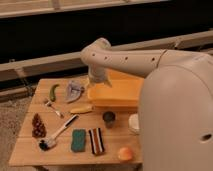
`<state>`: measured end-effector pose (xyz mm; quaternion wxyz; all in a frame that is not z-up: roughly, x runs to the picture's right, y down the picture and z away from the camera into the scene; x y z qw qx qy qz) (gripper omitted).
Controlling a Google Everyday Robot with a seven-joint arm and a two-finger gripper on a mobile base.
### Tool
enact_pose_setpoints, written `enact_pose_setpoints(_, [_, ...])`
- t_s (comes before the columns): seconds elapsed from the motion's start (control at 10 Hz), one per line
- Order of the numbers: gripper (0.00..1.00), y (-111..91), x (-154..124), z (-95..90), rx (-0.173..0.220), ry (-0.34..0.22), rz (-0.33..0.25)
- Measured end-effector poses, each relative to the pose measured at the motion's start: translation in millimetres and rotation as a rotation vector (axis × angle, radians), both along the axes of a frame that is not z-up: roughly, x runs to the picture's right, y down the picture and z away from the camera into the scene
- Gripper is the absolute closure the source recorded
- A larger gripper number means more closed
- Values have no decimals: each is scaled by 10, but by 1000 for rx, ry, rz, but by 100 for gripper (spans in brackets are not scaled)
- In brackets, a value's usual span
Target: Wipe tray with eraser
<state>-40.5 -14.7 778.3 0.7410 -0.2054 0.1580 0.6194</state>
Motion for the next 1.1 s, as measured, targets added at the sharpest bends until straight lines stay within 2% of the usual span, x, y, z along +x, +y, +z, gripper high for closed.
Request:
enact_pose_setpoints(0.3, [20, 146, -73, -17, -5, 6, -29])
enact_pose_setpoints(0.5, [20, 490, -315, -81, -23, -2, -45])
enact_pose_setpoints(0.7, [20, 947, -685, -117, -51, -16, -50])
enact_pose_setpoints(1.0, [20, 1500, -1336, 44, -102, -26, -48])
enact_pose_setpoints(1.1, [20, 1662, -1460, 122, -126, -16, -41])
